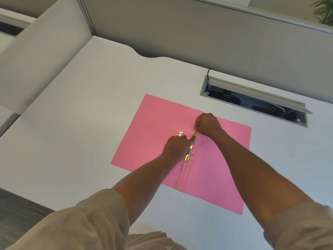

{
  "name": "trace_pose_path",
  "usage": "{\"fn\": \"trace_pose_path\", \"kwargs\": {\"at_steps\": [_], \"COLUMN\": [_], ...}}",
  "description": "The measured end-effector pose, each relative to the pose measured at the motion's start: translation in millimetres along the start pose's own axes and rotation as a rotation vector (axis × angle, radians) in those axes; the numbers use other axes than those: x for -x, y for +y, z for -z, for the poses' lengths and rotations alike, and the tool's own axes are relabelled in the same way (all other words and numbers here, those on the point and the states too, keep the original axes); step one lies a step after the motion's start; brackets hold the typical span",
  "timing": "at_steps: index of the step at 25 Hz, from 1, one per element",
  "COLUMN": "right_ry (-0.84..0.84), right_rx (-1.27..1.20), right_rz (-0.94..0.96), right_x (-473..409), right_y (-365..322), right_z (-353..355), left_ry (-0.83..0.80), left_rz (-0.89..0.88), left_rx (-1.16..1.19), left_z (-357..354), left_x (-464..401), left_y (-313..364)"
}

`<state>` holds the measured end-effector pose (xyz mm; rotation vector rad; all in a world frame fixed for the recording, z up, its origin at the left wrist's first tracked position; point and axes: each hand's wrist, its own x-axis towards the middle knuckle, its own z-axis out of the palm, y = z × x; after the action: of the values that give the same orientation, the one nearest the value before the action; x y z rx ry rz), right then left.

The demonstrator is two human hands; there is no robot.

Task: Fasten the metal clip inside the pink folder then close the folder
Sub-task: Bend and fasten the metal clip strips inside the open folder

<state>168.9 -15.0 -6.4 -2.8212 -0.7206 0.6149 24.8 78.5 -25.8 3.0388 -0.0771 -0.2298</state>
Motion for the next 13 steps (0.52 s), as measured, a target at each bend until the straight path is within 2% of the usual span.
{"fn": "trace_pose_path", "kwargs": {"at_steps": [5, 10, 13], "right_ry": [-0.042, 0.073, 0.098], "right_rx": [-0.049, -0.265, -0.286], "right_rz": [-0.193, -0.226, -0.246], "right_x": [4, 19, 35], "right_y": [9, 22, 23], "right_z": [-2, -9, -11], "left_ry": [-0.014, -0.048, -0.080], "left_rz": [-0.002, 0.014, 0.019], "left_rx": [0.004, 0.053, 0.089], "left_z": [1, 4, 5], "left_x": [1, 1, 2], "left_y": [-1, -4, -4]}}
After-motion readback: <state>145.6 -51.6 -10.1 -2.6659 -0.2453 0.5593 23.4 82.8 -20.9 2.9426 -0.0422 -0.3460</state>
